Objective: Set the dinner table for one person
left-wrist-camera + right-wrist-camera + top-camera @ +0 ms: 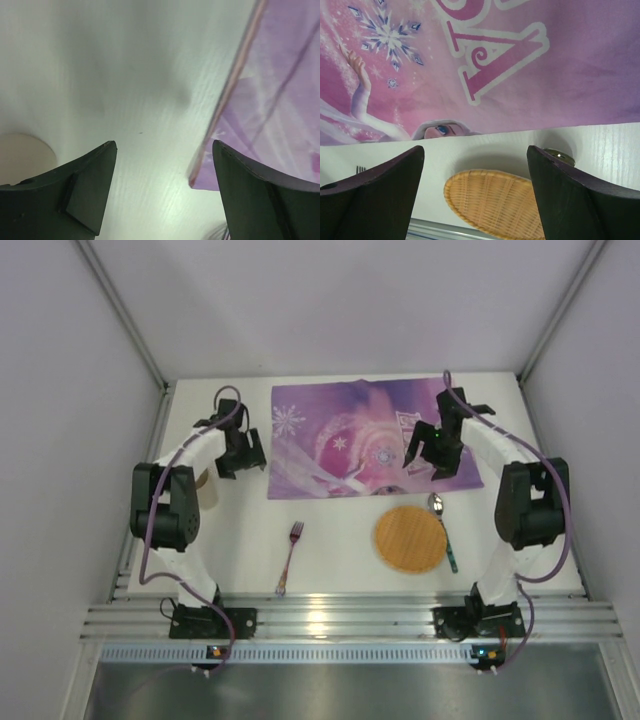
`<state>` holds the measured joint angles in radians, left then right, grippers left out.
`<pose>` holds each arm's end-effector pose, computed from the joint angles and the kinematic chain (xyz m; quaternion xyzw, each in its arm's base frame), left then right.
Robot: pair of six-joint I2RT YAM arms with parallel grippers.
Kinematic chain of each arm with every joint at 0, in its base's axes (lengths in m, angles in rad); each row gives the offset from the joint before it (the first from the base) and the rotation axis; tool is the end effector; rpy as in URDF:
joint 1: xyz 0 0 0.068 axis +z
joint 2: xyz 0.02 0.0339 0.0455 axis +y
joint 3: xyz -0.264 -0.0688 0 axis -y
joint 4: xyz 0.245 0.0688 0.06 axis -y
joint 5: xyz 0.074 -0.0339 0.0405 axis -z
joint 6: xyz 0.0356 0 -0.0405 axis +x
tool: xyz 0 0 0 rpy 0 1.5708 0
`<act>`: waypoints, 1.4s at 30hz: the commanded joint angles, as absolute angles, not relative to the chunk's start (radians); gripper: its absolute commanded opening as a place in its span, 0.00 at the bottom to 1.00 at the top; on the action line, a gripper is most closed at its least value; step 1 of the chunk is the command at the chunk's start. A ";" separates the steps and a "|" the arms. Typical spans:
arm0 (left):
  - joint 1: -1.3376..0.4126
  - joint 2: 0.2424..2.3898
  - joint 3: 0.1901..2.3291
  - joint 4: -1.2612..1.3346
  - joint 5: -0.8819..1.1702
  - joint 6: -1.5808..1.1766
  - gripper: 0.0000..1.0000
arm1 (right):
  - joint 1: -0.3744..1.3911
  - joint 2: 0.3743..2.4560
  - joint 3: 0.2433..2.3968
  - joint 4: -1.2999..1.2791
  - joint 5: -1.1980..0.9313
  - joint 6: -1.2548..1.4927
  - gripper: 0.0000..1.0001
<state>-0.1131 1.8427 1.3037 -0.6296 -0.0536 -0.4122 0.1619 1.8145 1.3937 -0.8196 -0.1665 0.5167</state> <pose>0.3727 -0.0404 0.1927 -0.1512 0.9678 -0.0265 0.1996 0.3615 0.0650 0.2212 0.1600 0.9700 0.1319 0.1272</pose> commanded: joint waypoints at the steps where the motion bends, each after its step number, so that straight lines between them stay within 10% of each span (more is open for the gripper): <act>1: -0.146 1.782 1.408 -0.629 -0.017 -0.390 0.83 | 0.184 1.767 1.417 -0.808 -0.181 0.509 0.85; 7: -0.192 1.767 1.509 -0.629 0.046 -0.416 0.83 | 0.199 1.796 1.465 -0.755 -0.181 0.508 0.80; 16: -0.239 1.831 1.393 -0.334 0.357 -0.613 0.83 | 0.233 2.057 1.575 -0.618 -0.287 0.564 0.00; 42: -0.293 1.806 1.241 -0.446 0.150 -0.604 0.73 | 0.407 1.933 1.195 -0.626 -0.176 0.549 0.00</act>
<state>-0.2955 1.9030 1.3231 -0.4019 0.2356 -0.6022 0.4141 1.8954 1.1828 -0.5343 -0.3164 0.6022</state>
